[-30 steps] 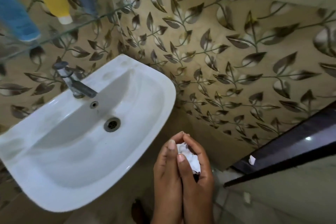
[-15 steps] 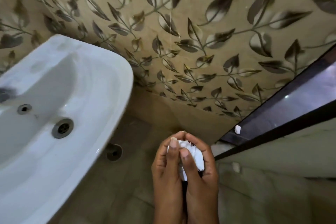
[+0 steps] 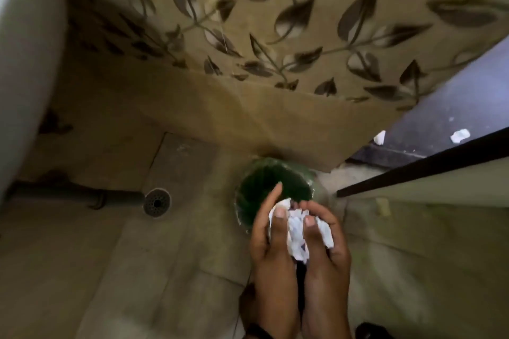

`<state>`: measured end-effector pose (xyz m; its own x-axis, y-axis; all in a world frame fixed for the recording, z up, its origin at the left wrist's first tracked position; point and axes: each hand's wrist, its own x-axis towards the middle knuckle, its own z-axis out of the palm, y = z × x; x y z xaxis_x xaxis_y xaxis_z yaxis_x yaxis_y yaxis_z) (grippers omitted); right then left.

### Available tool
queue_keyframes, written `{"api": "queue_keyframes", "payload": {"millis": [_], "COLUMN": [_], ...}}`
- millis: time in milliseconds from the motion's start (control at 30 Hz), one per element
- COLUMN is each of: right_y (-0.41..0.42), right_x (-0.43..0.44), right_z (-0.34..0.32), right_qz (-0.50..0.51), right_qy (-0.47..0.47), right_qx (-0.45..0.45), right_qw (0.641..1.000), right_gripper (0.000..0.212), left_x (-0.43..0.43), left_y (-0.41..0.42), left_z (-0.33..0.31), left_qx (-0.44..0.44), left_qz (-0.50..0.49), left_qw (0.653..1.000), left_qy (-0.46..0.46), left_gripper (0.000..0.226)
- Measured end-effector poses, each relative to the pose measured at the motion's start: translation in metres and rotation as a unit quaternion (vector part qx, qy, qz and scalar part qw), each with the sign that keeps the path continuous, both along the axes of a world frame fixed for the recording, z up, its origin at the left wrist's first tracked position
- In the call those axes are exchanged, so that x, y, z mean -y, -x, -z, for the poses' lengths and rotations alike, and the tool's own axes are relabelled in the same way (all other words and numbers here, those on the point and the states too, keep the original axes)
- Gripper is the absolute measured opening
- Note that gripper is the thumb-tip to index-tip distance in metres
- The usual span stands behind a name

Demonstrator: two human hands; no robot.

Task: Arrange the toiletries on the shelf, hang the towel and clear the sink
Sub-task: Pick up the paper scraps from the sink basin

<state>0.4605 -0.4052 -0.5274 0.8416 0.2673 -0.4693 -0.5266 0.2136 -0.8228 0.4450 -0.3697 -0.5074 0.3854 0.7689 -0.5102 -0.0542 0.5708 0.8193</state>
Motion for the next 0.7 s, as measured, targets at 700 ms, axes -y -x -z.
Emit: {"api": "queue_keyframes", "payload": {"millis": [700], "right_y": [-0.055], "right_x": [-0.031], "right_z": [0.2], "right_qz": [-0.266], "right_qy": [0.383], "right_qx": [0.118], "right_qw": [0.877], "right_gripper": [0.067], "left_x": [-0.069], "left_y": [0.021], "left_z": [0.222], "left_qx": [-0.436], "left_qz": [0.203], "left_qw": [0.873], "left_qy": [-0.086], "left_gripper": [0.058]}}
